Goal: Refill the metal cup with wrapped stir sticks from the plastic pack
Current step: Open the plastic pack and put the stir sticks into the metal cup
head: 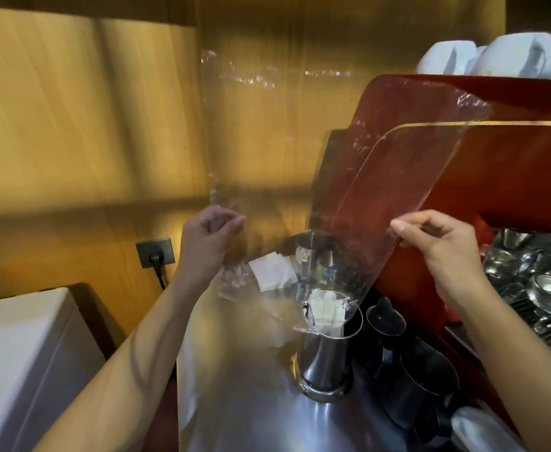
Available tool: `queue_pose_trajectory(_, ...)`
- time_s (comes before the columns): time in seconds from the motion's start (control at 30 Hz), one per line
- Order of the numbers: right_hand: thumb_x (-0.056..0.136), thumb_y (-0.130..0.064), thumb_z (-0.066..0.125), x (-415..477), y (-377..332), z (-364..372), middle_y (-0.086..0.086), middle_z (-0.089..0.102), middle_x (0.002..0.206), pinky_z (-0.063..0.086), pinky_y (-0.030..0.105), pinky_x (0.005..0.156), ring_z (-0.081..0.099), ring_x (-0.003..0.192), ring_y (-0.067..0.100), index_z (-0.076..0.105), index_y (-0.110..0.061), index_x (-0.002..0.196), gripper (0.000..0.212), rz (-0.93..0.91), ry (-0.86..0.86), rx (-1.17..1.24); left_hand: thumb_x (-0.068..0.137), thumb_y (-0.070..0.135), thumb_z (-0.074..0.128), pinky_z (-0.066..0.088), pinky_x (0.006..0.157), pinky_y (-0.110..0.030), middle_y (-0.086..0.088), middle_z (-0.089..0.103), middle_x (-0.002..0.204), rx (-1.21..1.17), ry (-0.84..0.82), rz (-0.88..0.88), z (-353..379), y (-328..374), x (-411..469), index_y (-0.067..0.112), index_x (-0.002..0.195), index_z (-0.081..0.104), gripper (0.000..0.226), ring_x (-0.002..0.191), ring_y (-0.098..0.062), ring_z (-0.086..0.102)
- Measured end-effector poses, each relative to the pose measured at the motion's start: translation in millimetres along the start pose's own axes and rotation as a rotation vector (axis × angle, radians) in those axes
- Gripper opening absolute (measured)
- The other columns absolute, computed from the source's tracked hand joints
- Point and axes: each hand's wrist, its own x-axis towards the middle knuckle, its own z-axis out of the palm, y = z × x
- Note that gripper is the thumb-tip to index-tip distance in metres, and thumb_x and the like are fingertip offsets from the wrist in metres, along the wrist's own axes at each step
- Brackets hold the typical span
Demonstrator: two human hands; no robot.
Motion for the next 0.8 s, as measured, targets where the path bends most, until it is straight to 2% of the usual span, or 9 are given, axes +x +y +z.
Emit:
queue_pose_trajectory(0.1, 0.076, -0.011, 0.071, 3, 1, 5, -0.010, 0.071, 0.063, 0.050, 0.016, 0.061, 0.062, 0.066, 0.008, 0.069, -0.024, 0.069, 0.015, -0.003, -0.013, -0.020, 0.081, 0.014, 0.068, 0.050, 0.069, -0.025, 0.001, 0.067, 0.073, 0.072, -0.067, -0.048, 5, -4, 0, 0.018, 0.078, 0.068, 0.005, 0.071, -0.018, 0.063)
queue_pose_trajectory(0.17, 0.077, -0.009, 0.070, 1, 6, 8, -0.010, 0.070, 0.061, 0.049, 0.015, 0.058, 0.061, 0.062, 0.006, 0.069, -0.022, 0.068, 0.016, 0.015, -0.043, -0.035, 0.080, 0.012, 0.069, 0.048, 0.064, -0.017, 0.003, 0.066, 0.070, 0.126, -0.065, -0.063, 5, -10, -4, 0.020, 0.075, 0.067, 0.010, 0.066, -0.011, 0.061)
queue_pose_trajectory(0.27, 0.076, -0.011, 0.071, 1, 8, 8, -0.009, 0.070, 0.061, 0.048, 0.013, 0.056, 0.060, 0.061, 0.006, 0.069, -0.025, 0.066, 0.017, -0.017, 0.022, -0.001, 0.080, 0.011, 0.068, 0.050, 0.070, -0.029, 0.003, 0.066, 0.067, 0.046, -0.010, -0.067, 1, -9, -6, 0.020, 0.073, 0.068, 0.012, 0.065, -0.008, 0.062)
queue_pose_trajectory(0.33, 0.076, -0.013, 0.072, 4, 6, 8, -0.010, 0.070, 0.063, 0.049, 0.015, 0.059, 0.061, 0.063, 0.008, 0.069, -0.027, 0.066, 0.017, -0.036, 0.032, -0.008, 0.081, 0.011, 0.068, 0.051, 0.070, -0.032, 0.001, 0.067, 0.068, 0.019, 0.003, -0.068, 0, -6, -4, 0.020, 0.073, 0.068, 0.012, 0.066, -0.011, 0.063)
queue_pose_trajectory(0.43, 0.078, -0.013, 0.070, 8, 3, 9, -0.010, 0.070, 0.063, 0.050, 0.015, 0.059, 0.062, 0.063, 0.006, 0.068, -0.027, 0.067, 0.018, -0.050, 0.051, 0.021, 0.082, 0.010, 0.066, 0.053, 0.073, -0.035, -0.007, 0.068, 0.071, -0.026, -0.036, -0.070, 0, 1, 1, 0.008, 0.081, 0.068, 0.003, 0.070, -0.018, 0.064)
queue_pose_trajectory(0.5, 0.079, -0.014, 0.069, 11, -1, 8, -0.009, 0.070, 0.062, 0.050, 0.015, 0.058, 0.063, 0.061, 0.006, 0.068, -0.027, 0.067, 0.018, -0.058, 0.077, 0.091, 0.083, 0.011, 0.065, 0.055, 0.071, -0.033, -0.008, 0.068, 0.072, -0.027, -0.099, -0.076, 1, 4, 3, 0.001, 0.085, 0.066, 0.010, 0.069, -0.017, 0.066)
queue_pose_trajectory(0.6, 0.080, -0.018, 0.068, 15, -5, 9, -0.006, 0.069, 0.060, 0.049, 0.016, 0.054, 0.062, 0.058, 0.008, 0.068, -0.026, 0.067, 0.015, -0.038, 0.074, 0.158, 0.086, 0.022, 0.062, 0.056, 0.063, -0.025, -0.007, 0.070, 0.074, -0.063, -0.153, -0.106, 0, 9, 3, 0.004, 0.088, 0.065, 0.019, 0.066, -0.014, 0.067)
queue_pose_trajectory(0.7, 0.081, -0.018, 0.068, 18, -7, 11, -0.005, 0.068, 0.059, 0.048, 0.016, 0.050, 0.061, 0.054, 0.007, 0.068, -0.025, 0.068, 0.015, -0.035, 0.079, 0.189, 0.086, 0.027, 0.059, 0.056, 0.060, -0.026, -0.006, 0.069, 0.076, -0.066, -0.132, -0.108, -2, 13, 5, 0.008, 0.087, 0.065, 0.019, 0.066, -0.016, 0.067)
queue_pose_trajectory(0.8, 0.079, -0.024, 0.069, 17, -6, 14, -0.004, 0.068, 0.059, 0.049, 0.016, 0.050, 0.061, 0.055, 0.007, 0.067, -0.023, 0.071, 0.008, -0.036, 0.080, 0.228, 0.089, 0.019, 0.057, 0.056, 0.055, -0.022, -0.006, 0.067, 0.069, -0.101, -0.090, -0.102, -3, 13, 4, 0.000, 0.088, 0.064, 0.020, 0.060, -0.014, 0.065)
